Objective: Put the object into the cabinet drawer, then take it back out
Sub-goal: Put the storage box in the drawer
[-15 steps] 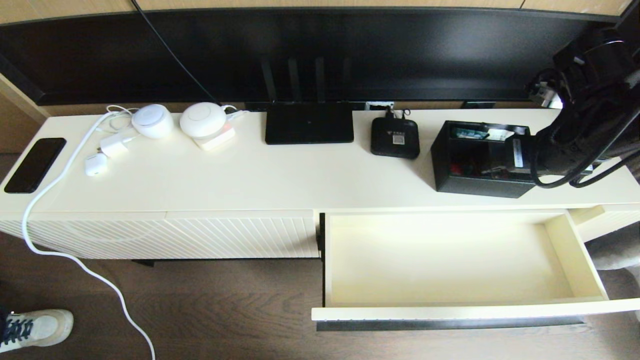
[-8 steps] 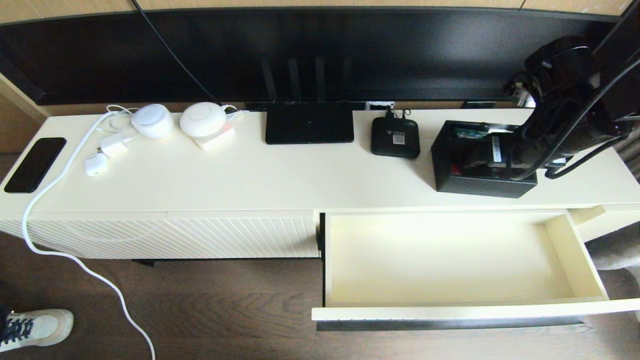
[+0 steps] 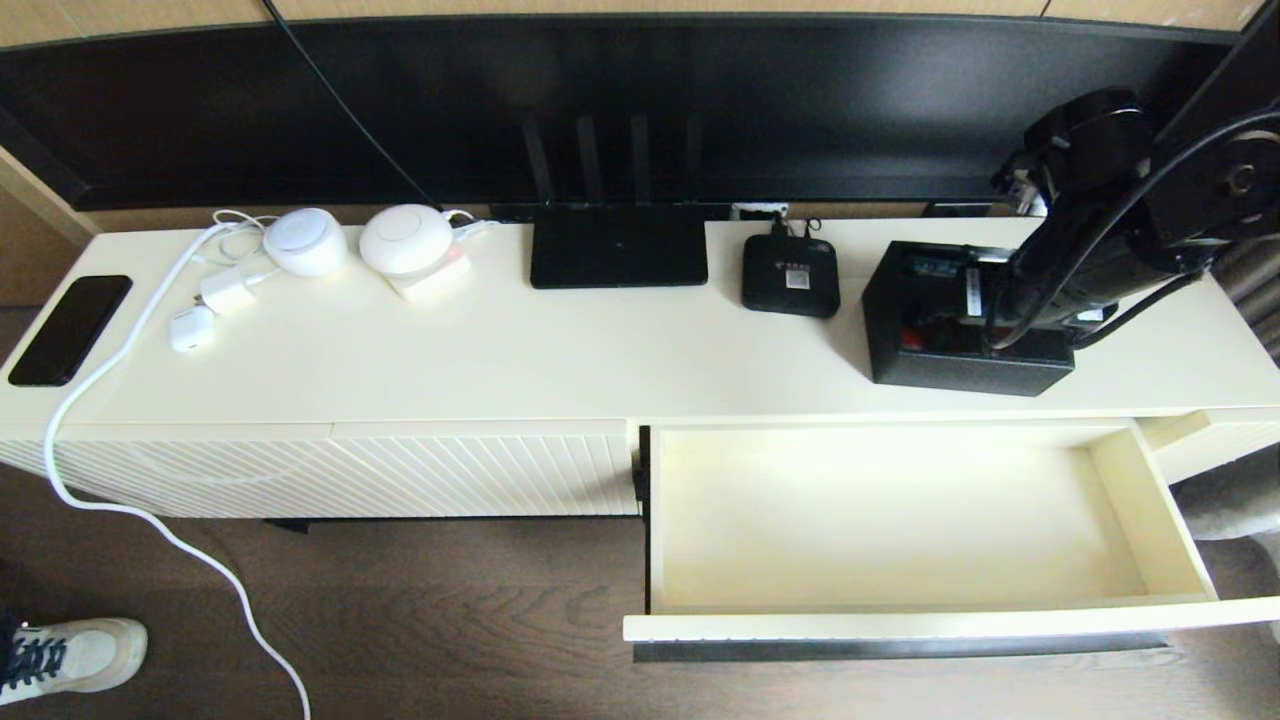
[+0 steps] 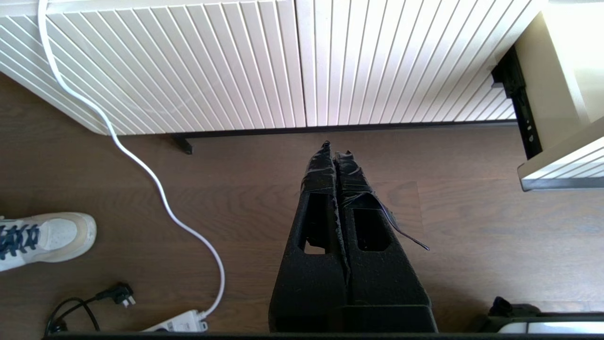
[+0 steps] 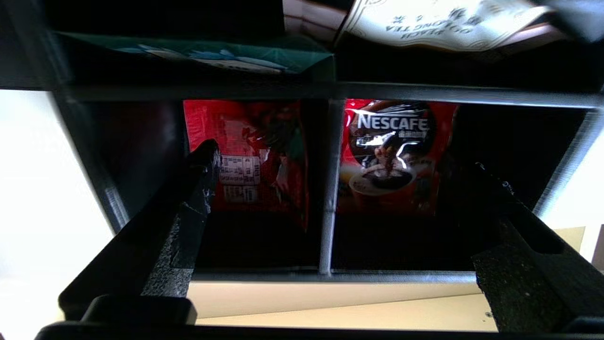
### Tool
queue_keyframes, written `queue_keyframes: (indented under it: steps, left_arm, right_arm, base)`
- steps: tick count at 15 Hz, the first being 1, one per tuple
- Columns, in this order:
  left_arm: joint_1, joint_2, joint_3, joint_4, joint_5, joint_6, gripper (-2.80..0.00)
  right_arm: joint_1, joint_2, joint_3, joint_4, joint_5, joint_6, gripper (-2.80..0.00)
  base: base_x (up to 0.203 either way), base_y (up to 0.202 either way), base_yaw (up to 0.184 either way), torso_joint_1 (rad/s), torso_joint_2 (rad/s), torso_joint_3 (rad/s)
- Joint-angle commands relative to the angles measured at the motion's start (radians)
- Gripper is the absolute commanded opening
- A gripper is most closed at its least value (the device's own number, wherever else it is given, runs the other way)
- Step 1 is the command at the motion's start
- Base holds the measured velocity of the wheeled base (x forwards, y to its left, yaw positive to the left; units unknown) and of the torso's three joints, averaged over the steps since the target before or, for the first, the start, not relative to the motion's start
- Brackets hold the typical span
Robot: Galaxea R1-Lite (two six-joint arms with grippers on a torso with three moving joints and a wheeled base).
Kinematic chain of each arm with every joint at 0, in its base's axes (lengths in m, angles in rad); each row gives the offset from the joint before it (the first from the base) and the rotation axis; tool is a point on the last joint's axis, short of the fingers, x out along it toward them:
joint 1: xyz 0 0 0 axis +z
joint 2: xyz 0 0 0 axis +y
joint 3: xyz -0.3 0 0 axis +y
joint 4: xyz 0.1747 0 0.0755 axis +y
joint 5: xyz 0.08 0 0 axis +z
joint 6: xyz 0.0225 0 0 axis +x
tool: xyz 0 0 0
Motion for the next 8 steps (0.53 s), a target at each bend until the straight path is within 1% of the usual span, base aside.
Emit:
queue_keyframes:
  steps: [1,8]
  left_arm:
    - [0.000,0.000,0.001,-0.001,0.000,0.000,-2.80]
    - [0.000,0.000,0.000,-0.001,0.000,0.000,-2.80]
  right_arm:
    - [-0.002,0.014,-0.002,0.003,-0.001,0.003,0.00]
    - [-0.003,0.030,0.023,-0.016,0.000,0.009,0.00]
  base:
    - [0.000,0.000,0.000,0.000,0.00,0.000]
    - [0.000,0.000,0.000,0.000,0.00,0.000]
